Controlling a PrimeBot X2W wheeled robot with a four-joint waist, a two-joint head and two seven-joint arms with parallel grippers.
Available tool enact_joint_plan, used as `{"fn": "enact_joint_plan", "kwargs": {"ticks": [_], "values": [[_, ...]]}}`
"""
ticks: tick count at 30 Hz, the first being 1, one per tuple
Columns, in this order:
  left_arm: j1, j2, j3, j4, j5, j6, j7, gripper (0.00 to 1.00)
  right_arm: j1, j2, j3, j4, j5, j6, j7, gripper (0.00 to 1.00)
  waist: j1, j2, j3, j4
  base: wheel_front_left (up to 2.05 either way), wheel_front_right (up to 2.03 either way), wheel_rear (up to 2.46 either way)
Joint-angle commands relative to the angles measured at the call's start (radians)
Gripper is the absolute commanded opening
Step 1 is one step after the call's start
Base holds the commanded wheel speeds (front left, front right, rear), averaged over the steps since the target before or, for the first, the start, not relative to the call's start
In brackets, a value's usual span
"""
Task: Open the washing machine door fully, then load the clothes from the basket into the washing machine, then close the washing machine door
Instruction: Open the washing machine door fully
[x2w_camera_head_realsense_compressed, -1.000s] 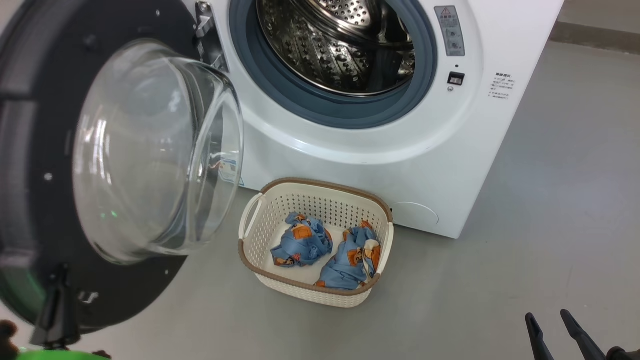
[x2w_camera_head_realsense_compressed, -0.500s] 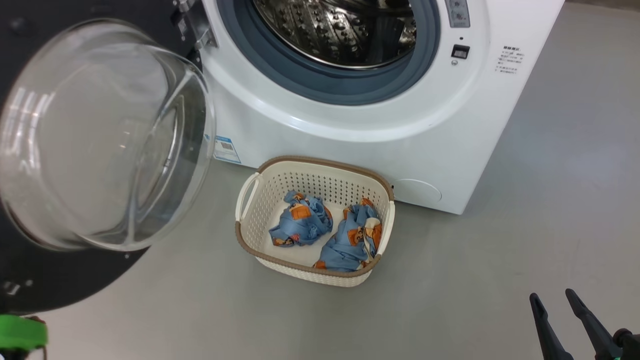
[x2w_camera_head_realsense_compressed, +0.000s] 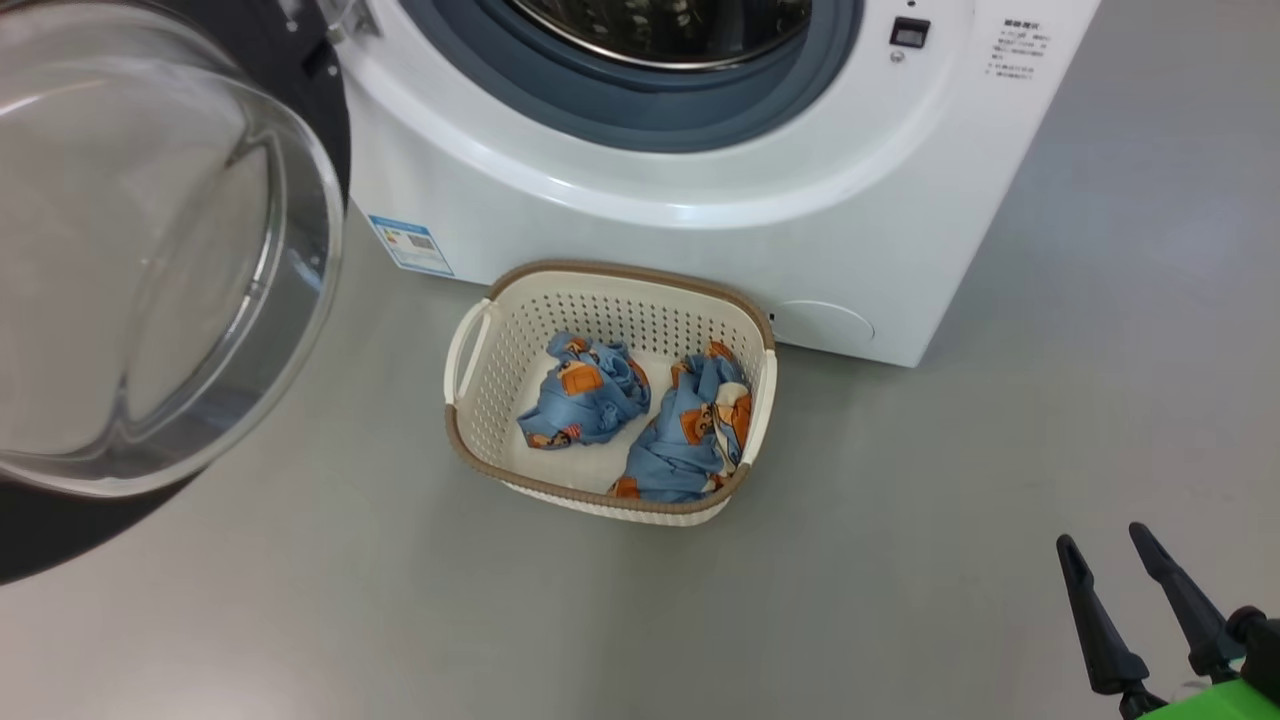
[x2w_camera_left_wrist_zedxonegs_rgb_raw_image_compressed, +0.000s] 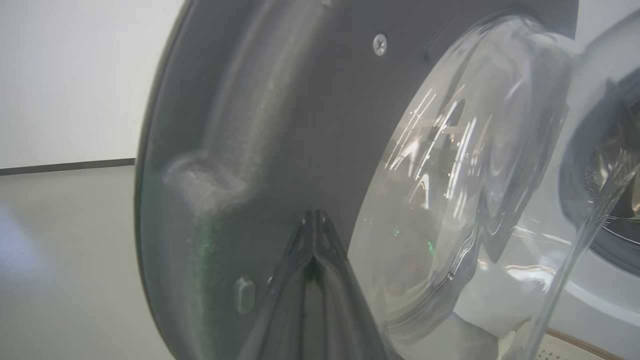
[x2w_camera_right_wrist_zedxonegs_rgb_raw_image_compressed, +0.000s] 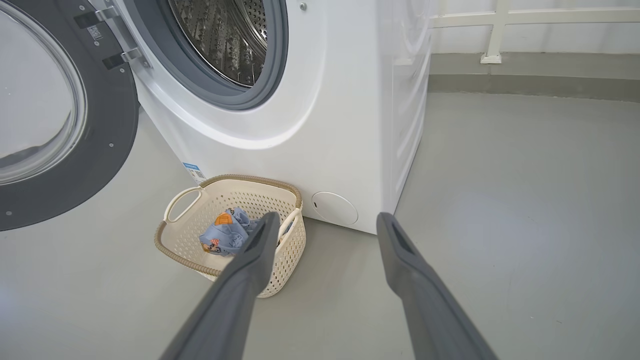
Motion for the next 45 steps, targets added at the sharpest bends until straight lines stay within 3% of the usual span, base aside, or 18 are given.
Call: {"fn": "enact_joint_plan", "kwargs": {"ticks": [1,13,25,30,32,33,35,36,45], "values": [[-0.034,0.076,0.042,-0.011,0.01,0.01,-0.005,0.0,-0.027,-0.026,0.023,-0.026,0.009,0.003,-0.012,1.0,0.0,0.0,0.025,-0.017,0.0,0.0,0.0],[-0.09,0.108,0.091,0.053,0.053,0.005,-0.005,0.0,-0.046,-0.037,0.027,-0.021,0.012,0.003,-0.012,1.0,0.0,0.0,0.042,-0.026,0.0,0.0,0.0],[0.007,0.042,0.072,-0.026,0.081,-0.022,-0.005,0.0,-0.018,-0.017,0.049,-0.007,0.01,0.003,-0.012,1.0,0.0,0.0,-0.052,-0.01,0.0,0.0,0.0],[0.073,-0.012,0.051,-0.089,0.061,-0.033,-0.005,0.38,0.002,-0.015,0.056,-0.003,0.009,0.003,-0.012,1.0,0.0,0.0,-0.098,0.002,0.0,0.0,0.0],[0.1,-0.032,0.04,-0.116,0.049,-0.035,-0.005,0.49,0.008,-0.017,0.056,-0.002,0.009,0.003,-0.012,1.0,0.0,0.0,-0.114,0.006,0.0,0.0,0.0],[0.116,-0.042,0.031,-0.127,0.044,-0.036,-0.005,0.7,0.01,-0.018,0.056,-0.001,0.009,0.003,-0.012,1.0,0.0,0.0,-0.123,0.006,0.0,0.0,0.0],[0.15,-0.06,0.007,-0.155,0.037,-0.037,-0.005,0.93,0.014,-0.02,0.056,-0.001,0.01,0.003,-0.012,1.0,0.0,0.0,-0.138,0.006,0.0,0.0,0.0],[0.167,-0.069,-0.009,-0.171,0.028,-0.037,-0.005,1.0,0.016,-0.02,0.057,0.0,0.01,0.003,-0.012,1.0,0.0,0.0,-0.146,0.005,0.0,0.0,0.0],[0.314,-0.117,-0.153,-0.309,-0.053,-0.038,-0.005,1.0,0.035,-0.019,0.049,-0.002,0.008,0.003,-0.012,1.0,0.0,0.0,-0.182,-0.018,0.0,0.0,0.0]]}}
